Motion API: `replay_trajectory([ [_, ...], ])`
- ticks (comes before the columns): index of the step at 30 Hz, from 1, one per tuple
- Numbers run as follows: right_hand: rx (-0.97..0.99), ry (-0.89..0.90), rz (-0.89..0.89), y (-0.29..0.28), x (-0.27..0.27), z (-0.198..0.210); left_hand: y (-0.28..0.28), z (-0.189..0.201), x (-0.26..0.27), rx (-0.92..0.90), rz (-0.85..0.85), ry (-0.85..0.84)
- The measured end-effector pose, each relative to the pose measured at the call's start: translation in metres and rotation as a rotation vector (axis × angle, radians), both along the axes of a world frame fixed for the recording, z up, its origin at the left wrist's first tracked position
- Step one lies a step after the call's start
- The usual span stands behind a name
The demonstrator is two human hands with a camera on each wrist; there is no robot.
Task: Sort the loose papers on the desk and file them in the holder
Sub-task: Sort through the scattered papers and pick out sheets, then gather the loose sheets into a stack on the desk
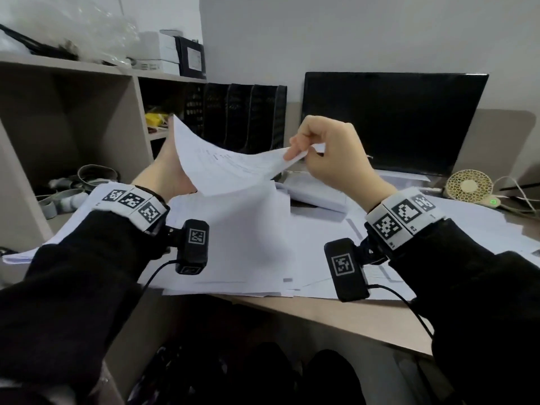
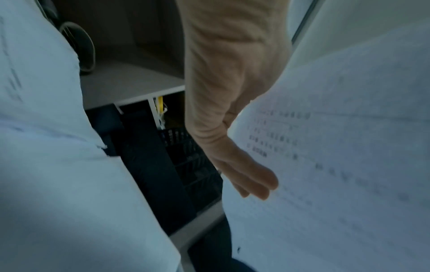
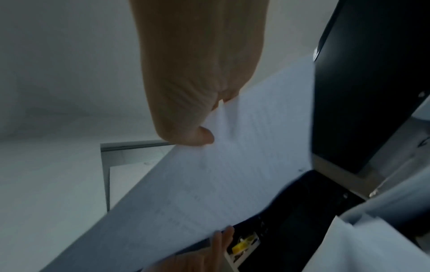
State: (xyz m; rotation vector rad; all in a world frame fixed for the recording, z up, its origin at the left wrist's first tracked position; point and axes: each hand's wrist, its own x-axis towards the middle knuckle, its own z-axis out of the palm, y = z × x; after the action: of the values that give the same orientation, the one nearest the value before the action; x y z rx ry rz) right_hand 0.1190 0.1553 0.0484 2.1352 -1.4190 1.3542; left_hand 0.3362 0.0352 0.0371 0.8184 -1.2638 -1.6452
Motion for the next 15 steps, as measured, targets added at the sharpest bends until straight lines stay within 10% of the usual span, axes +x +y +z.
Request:
replay_trajectory([
  [4,0.064,0.025,0.052,-0.021,0.028,-0.006,0.001,0.008,0.048,-0.041,-0.115,-0.141],
  [15,0.397,0.195,-0.070,-0.118,0.110,-0.042,-0.040,-0.037,0.176,-0.025,0.536,-0.788],
])
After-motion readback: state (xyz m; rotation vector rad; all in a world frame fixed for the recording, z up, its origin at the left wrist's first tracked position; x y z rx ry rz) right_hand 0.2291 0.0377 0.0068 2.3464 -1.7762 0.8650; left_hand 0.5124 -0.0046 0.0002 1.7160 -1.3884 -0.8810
